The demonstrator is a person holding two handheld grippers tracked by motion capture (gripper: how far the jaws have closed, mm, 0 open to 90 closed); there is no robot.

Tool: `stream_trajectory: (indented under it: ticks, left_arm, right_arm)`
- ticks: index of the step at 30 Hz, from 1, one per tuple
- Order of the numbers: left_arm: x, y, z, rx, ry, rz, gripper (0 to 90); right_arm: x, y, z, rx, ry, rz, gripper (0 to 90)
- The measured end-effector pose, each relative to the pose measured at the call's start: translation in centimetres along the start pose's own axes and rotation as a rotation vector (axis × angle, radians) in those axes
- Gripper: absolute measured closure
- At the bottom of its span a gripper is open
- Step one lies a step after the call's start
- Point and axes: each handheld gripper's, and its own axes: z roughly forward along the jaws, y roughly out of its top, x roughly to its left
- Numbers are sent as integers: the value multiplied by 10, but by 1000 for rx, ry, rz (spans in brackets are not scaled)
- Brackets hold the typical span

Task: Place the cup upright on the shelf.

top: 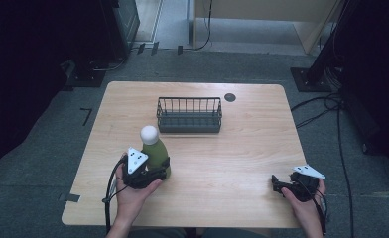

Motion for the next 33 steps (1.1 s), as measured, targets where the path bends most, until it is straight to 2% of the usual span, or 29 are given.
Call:
stream_trajectory:
  ticks: [7,16,23,28,29,33]
  left_arm:
    - [-3,0,0,-17,24,27,209]
    - [2,3,2,-33,1,11,213]
    - [1,16,4,-99,13,33,214]
    - [2,25,5,-128,17,41,214]
    - [3,29,6,-148,19,45,214]
    - [3,39,8,-177,27,71,214]
  right_arm:
    - [0,0,0,0,0,0,0]
    - [0,0,0,0,0,0,0]
    - [0,0,0,-1,0,0,0]
    - [0,0,0,0,0,0,0]
    - [0,0,0,-1,0,1,0]
    - [0,0,0,-1,0,1,0]
